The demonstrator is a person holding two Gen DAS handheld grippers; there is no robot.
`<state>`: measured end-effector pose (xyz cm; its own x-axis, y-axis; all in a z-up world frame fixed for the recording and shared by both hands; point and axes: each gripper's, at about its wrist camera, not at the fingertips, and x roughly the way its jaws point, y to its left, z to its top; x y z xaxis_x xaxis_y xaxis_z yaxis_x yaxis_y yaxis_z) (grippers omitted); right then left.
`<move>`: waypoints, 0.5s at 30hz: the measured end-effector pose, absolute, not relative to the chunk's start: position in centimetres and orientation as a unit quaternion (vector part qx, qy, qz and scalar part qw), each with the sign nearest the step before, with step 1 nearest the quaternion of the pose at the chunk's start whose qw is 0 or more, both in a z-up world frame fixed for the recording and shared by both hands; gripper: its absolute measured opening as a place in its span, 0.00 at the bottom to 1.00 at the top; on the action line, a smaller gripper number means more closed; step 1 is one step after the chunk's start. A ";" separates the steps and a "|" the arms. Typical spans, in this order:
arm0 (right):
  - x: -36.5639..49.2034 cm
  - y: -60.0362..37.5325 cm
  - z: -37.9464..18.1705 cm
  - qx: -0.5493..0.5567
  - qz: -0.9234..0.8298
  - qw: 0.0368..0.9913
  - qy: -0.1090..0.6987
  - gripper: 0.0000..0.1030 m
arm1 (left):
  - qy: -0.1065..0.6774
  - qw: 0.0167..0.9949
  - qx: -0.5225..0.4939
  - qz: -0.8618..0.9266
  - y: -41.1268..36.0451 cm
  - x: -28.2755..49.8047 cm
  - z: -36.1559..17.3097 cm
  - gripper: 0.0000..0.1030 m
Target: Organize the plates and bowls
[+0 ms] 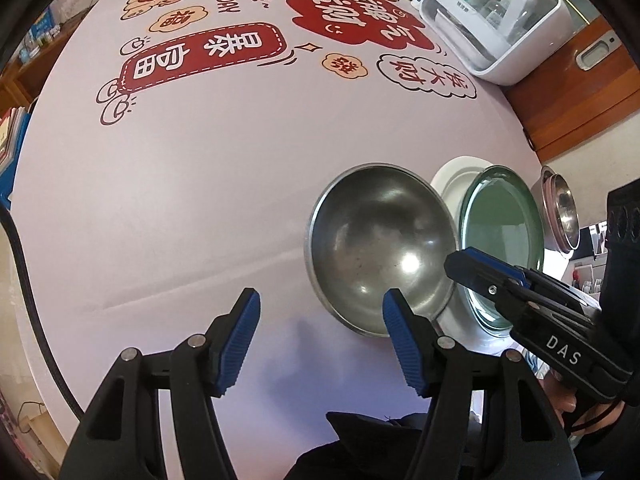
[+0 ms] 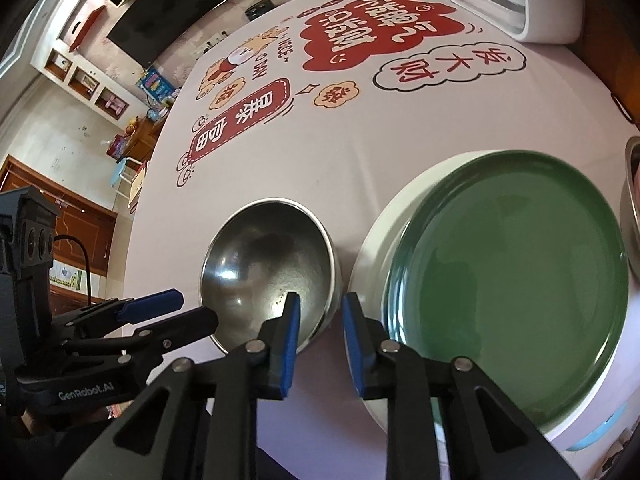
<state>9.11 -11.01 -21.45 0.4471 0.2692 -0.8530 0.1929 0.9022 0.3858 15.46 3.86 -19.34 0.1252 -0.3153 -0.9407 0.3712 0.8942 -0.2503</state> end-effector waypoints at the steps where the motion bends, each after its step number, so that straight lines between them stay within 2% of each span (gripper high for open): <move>1: 9.1 -11.0 -21.5 0.223 0.022 0.821 0.525 0.18 | 0.621 0.749 0.023 -0.230 3.9 15.6 -19.5 0.59; 9: 8.9 -11.1 -21.9 0.242 0.002 0.821 0.516 0.13 | 0.625 0.741 0.026 -0.247 3.3 16.9 -20.6 0.45; 15: 8.8 -11.1 -22.2 0.249 -0.009 0.822 0.512 0.09 | 0.630 0.731 0.028 -0.262 2.7 17.2 -21.6 0.29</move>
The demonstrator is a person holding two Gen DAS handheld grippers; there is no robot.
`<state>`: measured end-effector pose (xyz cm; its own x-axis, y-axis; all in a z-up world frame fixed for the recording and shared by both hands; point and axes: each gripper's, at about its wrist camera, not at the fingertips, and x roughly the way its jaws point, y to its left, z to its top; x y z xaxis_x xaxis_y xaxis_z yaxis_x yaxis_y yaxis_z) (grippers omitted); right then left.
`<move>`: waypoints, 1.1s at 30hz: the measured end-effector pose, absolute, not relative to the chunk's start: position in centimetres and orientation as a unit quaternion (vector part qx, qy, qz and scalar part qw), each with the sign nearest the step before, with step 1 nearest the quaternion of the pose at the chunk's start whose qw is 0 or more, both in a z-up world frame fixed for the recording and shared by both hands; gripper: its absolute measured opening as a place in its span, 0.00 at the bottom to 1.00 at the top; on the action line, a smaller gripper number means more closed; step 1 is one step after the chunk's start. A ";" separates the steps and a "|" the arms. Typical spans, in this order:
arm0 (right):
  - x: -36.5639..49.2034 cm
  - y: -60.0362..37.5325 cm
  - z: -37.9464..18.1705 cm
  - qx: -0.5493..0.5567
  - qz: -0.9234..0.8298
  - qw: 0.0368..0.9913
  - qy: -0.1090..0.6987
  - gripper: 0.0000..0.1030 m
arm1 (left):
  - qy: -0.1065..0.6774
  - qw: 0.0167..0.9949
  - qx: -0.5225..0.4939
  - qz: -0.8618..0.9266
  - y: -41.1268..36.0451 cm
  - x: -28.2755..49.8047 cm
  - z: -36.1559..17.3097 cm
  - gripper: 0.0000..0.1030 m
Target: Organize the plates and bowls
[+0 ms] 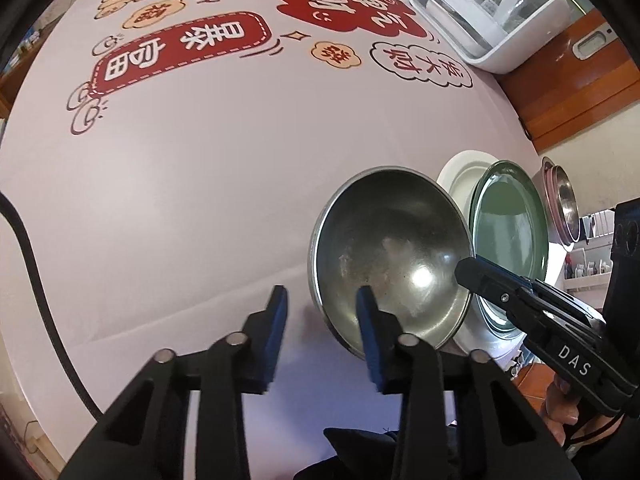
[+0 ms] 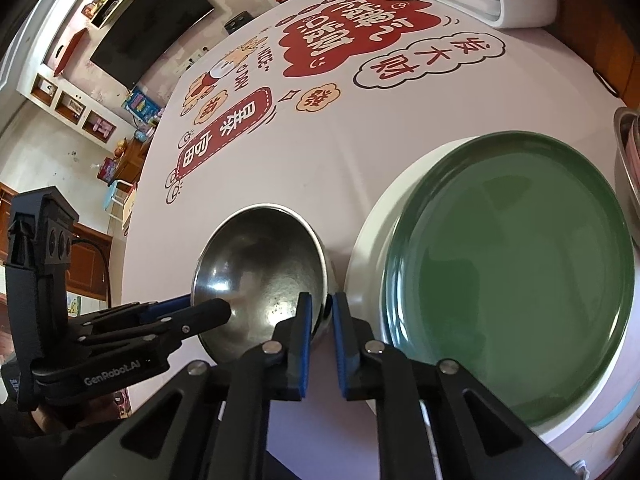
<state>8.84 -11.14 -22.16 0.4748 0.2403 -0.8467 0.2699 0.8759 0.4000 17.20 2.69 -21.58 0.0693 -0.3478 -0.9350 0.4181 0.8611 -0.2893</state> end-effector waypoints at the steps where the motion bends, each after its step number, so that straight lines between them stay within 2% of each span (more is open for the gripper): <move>1: 8.8 -11.1 -22.2 0.250 -0.010 0.822 0.511 0.09 | 0.631 0.729 0.027 -0.264 2.6 17.2 -21.7 0.24; 4: 8.7 -11.1 -22.2 0.250 -0.012 0.823 0.510 0.09 | 0.634 0.724 0.018 -0.270 2.6 17.2 -22.1 0.16; 16: 8.4 -11.1 -21.7 0.247 -0.002 0.830 0.500 0.09 | 0.636 0.725 0.004 -0.264 2.9 17.0 -22.4 0.14; 33: 6.3 -11.9 -19.2 0.236 0.024 0.860 0.452 0.09 | 0.593 0.761 -0.021 -0.262 3.2 14.7 -19.2 0.14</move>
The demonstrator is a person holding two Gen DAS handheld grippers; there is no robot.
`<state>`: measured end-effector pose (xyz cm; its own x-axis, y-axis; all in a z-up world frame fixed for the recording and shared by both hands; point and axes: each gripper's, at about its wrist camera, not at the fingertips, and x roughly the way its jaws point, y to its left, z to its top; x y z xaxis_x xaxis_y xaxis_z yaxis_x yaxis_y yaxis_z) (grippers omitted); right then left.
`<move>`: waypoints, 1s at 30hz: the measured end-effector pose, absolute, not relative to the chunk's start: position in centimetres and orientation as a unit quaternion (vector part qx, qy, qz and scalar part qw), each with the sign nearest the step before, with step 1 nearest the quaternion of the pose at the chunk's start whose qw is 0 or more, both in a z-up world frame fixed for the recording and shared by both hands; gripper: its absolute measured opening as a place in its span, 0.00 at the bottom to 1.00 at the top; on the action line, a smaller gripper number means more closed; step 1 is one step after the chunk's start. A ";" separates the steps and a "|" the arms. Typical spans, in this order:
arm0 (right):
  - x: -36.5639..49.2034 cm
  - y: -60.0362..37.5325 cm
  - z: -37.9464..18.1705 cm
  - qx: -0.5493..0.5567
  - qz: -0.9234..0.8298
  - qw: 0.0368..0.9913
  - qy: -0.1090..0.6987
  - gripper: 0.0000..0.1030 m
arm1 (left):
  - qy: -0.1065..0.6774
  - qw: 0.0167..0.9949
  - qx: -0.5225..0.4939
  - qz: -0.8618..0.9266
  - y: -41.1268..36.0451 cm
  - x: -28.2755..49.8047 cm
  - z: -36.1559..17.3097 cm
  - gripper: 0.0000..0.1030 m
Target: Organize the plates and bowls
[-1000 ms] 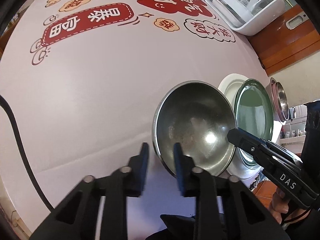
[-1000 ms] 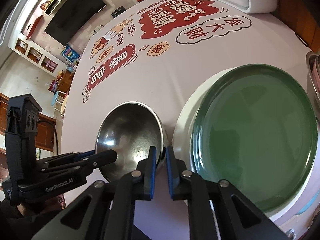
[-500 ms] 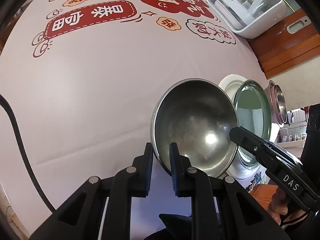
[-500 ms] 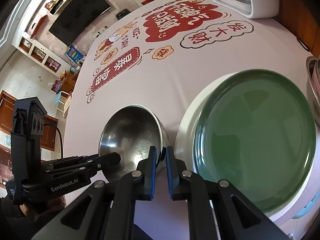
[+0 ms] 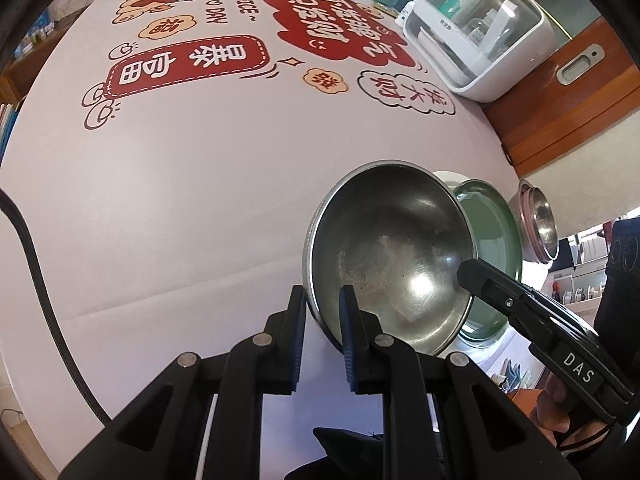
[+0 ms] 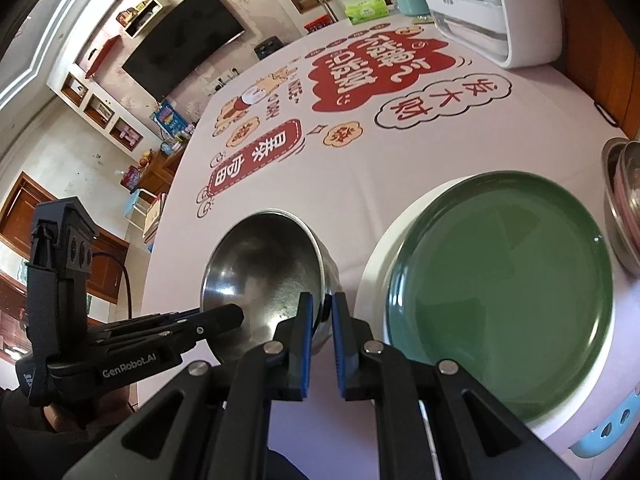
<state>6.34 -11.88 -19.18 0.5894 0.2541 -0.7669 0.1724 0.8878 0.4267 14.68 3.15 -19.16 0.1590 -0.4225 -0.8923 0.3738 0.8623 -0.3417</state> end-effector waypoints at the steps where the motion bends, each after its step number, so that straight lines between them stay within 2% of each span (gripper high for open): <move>1: 6.1 -12.1 -19.0 0.236 0.024 0.862 0.448 0.09 | 0.592 0.761 -0.023 -0.264 3.1 14.6 -19.1 0.14; 12: 2.4 -15.3 -16.9 0.234 -0.003 0.881 0.410 0.09 | 0.560 0.770 -0.029 -0.306 -0.4 12.6 -16.7 0.14; 30: -3.6 -24.6 -14.5 0.235 -0.050 0.892 0.384 0.09 | 0.534 0.766 -0.002 -0.358 -11.2 8.2 -14.7 0.14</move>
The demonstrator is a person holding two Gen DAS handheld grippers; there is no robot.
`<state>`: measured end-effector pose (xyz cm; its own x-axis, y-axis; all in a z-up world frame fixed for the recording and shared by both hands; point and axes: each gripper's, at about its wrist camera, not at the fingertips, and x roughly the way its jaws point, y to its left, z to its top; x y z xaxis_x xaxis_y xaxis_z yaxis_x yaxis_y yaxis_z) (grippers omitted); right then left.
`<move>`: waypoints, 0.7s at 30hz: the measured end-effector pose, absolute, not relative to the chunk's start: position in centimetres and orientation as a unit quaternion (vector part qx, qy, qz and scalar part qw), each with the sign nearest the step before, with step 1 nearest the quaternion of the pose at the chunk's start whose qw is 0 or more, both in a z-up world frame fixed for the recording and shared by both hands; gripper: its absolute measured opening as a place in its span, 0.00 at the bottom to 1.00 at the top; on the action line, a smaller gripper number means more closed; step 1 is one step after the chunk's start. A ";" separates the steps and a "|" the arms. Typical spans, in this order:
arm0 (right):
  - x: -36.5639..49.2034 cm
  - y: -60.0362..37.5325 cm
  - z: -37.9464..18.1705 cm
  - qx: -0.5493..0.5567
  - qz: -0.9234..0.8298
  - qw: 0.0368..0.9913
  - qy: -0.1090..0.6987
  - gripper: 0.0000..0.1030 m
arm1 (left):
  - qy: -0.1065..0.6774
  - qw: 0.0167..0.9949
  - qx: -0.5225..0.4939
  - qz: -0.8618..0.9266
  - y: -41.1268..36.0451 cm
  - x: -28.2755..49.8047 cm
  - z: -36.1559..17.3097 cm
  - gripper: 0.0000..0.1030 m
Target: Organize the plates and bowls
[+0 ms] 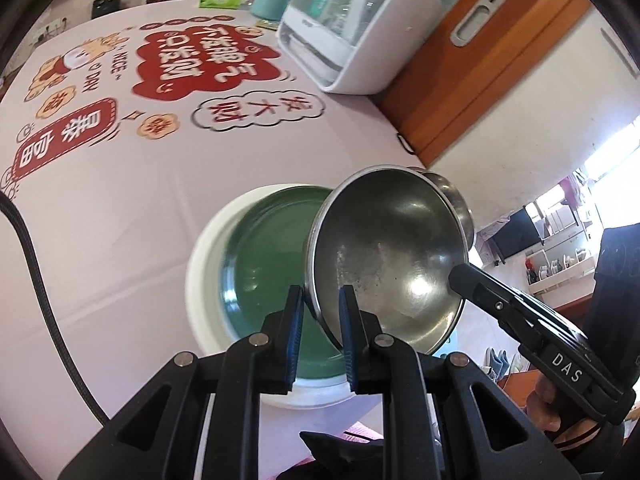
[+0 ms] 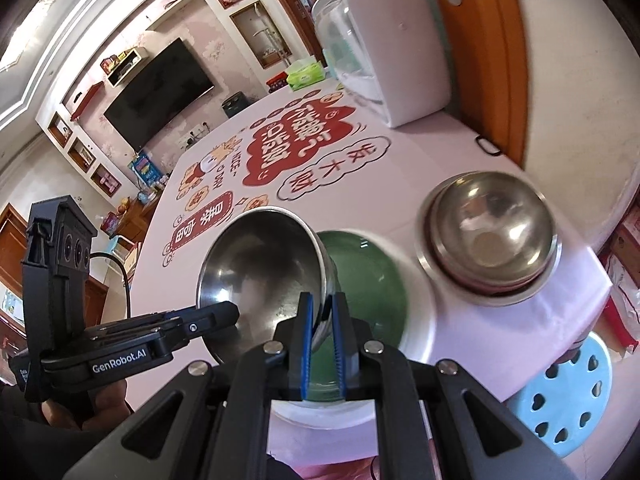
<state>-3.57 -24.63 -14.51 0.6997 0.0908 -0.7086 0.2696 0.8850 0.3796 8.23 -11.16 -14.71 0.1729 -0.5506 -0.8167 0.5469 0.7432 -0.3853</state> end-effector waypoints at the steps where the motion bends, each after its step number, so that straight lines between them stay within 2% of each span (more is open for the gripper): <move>1: -3.8 -25.3 -14.4 0.233 -0.050 0.892 0.384 0.09 | 0.533 0.767 -0.001 -0.359 -11.7 8.0 -14.7 0.14; 21: -6.6 -34.4 -13.9 0.216 -0.049 0.892 0.393 0.09 | 0.526 0.771 -0.006 -0.360 -21.1 5.1 -14.5 0.16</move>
